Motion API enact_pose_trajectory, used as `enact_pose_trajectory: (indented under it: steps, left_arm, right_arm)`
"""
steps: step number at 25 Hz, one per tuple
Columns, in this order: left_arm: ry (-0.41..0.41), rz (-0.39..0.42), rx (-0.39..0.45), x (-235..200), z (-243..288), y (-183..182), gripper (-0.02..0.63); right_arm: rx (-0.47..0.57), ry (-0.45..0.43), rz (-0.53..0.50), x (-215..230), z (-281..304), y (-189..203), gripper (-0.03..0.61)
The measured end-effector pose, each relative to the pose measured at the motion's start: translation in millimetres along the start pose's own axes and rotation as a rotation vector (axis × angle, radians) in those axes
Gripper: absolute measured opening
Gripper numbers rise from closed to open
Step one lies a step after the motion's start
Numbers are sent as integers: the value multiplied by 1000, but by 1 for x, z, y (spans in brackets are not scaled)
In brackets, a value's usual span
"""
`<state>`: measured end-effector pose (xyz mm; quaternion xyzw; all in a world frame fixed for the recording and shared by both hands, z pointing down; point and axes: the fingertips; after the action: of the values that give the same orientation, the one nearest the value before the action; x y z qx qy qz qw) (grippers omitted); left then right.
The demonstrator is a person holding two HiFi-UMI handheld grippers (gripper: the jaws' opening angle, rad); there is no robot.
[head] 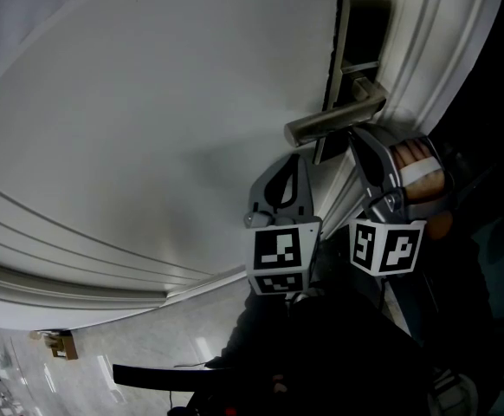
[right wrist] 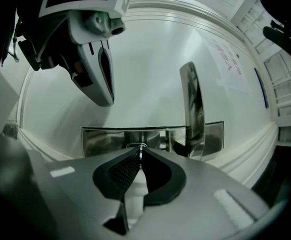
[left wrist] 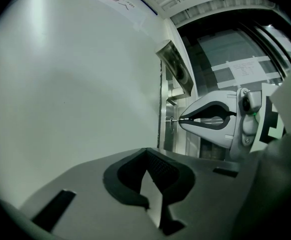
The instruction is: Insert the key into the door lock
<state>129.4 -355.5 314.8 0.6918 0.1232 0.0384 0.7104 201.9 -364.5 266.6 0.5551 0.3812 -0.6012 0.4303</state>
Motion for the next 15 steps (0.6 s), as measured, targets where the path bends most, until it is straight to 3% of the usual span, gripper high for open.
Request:
enact_pose_trajectory:
  steps: [15]
  left_arm:
    - [15, -10, 2, 3, 2, 0, 2]
  right_arm:
    - [-5, -3, -6, 0, 1, 0, 12]
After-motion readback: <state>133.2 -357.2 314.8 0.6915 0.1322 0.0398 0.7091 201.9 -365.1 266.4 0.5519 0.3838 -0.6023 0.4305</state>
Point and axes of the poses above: the fingertips, and each gripper's own axes: z forward along the fingers, x to its right, y out of its underside, and after that the axes turned 4 degrees about -y, right-handed
